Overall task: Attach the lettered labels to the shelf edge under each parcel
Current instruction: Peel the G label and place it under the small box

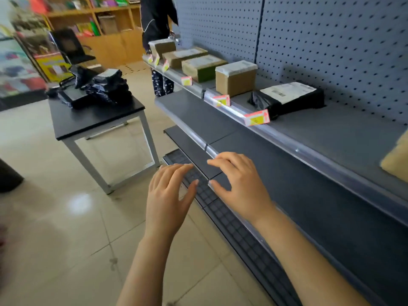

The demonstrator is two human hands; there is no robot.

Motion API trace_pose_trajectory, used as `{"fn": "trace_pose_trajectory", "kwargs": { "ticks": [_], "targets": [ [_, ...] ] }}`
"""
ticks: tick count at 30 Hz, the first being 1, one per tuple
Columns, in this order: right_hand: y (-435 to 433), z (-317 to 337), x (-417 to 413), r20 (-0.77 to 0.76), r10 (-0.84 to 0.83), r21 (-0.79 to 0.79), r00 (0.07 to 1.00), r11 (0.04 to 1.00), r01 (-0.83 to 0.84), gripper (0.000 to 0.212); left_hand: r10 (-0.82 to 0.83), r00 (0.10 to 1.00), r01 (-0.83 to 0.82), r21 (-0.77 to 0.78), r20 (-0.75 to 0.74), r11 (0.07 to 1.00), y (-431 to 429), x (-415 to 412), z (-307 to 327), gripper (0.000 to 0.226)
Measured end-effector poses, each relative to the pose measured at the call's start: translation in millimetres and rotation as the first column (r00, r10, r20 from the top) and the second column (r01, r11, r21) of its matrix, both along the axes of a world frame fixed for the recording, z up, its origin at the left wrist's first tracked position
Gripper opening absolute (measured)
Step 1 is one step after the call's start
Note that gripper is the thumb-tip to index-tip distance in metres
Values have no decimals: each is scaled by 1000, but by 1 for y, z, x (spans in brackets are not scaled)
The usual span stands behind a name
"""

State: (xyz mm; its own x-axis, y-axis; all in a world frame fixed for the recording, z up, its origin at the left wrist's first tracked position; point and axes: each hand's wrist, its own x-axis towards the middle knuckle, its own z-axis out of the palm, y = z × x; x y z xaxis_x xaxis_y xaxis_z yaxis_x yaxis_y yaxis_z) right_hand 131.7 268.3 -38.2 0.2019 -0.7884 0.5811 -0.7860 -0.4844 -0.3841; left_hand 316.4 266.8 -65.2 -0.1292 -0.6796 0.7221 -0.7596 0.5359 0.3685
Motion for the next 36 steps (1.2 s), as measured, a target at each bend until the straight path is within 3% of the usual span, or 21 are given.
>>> {"fn": "trace_pose_trajectory", "kwargs": {
  "ticks": [13,27,36],
  "targets": [
    [-178,37,142,-46,-26,-16,999,1000,25,44,-49,990,57,57,-133,997,-180,139,46,36],
    [-395,20,201,33,30,92,999,995,-33,48,42,992,-38,35,-123,999,-392,191,38,36],
    [-542,38,206,11,55,66,998,996,-55,51,85,989,-84,19,-119,996,-528,200,46,34]
  ]
}}
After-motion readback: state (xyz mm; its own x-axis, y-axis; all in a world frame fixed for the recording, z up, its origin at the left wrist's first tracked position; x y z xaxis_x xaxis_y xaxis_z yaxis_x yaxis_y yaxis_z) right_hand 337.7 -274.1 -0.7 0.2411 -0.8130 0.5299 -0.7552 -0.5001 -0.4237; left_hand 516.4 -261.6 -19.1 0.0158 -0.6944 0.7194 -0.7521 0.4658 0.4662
